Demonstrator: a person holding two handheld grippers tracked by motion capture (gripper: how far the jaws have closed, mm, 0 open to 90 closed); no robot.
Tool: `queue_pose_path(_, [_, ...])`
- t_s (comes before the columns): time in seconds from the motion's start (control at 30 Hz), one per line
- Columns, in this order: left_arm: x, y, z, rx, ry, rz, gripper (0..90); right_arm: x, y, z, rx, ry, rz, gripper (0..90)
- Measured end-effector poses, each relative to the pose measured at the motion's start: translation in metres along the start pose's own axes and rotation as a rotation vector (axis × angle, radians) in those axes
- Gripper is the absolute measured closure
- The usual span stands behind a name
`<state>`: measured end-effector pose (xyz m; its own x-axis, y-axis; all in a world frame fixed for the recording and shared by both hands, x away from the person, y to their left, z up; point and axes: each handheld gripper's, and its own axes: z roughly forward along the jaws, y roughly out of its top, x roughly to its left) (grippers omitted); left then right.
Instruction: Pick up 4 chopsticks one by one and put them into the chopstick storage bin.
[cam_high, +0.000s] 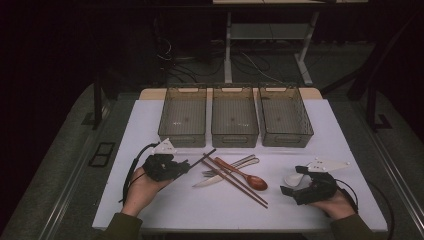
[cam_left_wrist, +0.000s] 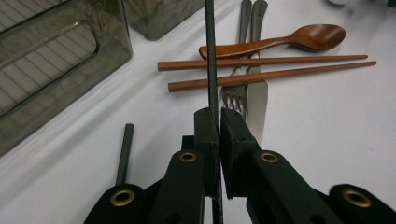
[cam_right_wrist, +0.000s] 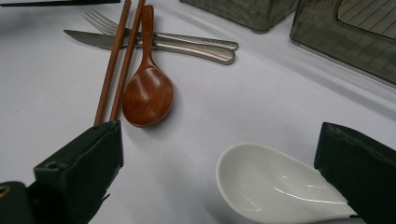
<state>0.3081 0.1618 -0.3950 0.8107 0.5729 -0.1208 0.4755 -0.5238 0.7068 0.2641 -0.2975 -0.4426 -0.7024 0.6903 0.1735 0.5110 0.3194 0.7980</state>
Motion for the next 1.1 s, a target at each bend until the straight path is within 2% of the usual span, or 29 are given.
queue_pose_path(0.43, [0.002,0.018,0.004,-0.018,-0.010,0.008,85.3,0.000,0.000,-0.001,-0.002,-0.002,0.001,1.3])
queue_pose_path(1.1, [0.013,0.044,0.010,-0.046,-0.018,0.020,85.3,-0.001,0.000,-0.001,-0.007,-0.001,0.004,1.3])
